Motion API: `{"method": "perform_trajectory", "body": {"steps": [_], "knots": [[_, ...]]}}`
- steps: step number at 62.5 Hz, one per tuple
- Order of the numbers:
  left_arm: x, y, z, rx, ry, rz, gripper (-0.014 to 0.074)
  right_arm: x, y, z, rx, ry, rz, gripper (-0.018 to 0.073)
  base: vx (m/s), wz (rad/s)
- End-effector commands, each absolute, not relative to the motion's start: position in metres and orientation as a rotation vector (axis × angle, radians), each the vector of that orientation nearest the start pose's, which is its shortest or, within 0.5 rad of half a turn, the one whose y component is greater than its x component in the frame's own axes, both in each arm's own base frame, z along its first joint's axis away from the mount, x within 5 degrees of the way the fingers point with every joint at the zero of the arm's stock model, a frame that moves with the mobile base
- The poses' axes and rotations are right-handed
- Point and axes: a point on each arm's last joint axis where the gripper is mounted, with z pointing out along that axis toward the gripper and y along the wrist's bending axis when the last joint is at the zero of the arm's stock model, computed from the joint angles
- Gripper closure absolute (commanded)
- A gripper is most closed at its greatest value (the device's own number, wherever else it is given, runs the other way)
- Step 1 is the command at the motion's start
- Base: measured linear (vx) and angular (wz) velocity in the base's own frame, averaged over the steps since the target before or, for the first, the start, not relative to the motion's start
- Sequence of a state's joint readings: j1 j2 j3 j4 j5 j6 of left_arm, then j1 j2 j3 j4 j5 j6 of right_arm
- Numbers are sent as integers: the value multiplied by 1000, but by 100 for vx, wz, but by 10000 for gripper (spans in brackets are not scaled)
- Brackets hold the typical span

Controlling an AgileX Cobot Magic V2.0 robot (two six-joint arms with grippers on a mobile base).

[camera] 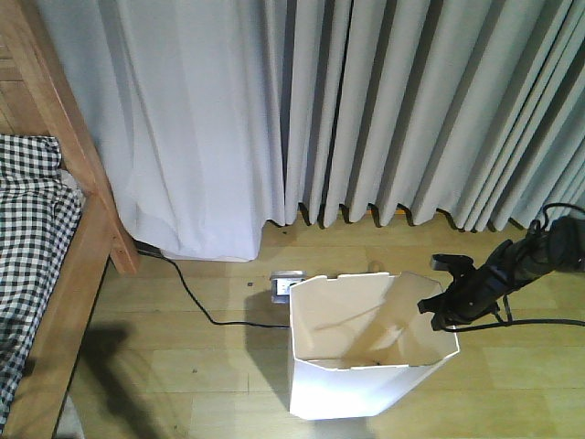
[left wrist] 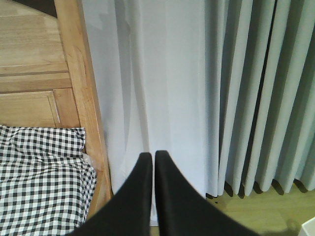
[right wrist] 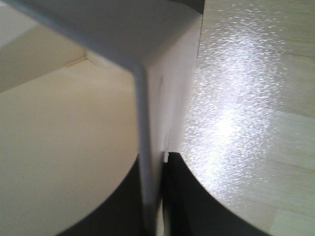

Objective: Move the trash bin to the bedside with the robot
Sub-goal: 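Lower the bin onto the floor near the bed with the right gripper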

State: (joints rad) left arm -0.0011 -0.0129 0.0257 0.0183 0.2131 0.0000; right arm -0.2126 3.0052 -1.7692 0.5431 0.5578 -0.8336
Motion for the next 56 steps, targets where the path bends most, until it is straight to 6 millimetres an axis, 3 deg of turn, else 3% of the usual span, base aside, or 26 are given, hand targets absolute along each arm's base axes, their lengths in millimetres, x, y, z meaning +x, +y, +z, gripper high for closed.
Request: {"method": "perform_trajectory", "body": {"steps": [1, 29, 45, 56], "knots": [[56, 0, 186, 13, 1646, 10, 603, 424, -63, -157, -153, 3050, 526, 566, 0, 0], [56, 0, 186, 13, 1646, 10, 603, 438, -72, -199, -95, 3133, 452, 564, 0, 0], [56, 0, 186, 13, 1646, 10, 603, 439, -72, -206, -86, 3146, 450, 546, 0, 0], [56, 0, 186, 13, 1646, 10, 603, 439, -73, -206, -93, 3146, 442, 473, 0, 0]]}}
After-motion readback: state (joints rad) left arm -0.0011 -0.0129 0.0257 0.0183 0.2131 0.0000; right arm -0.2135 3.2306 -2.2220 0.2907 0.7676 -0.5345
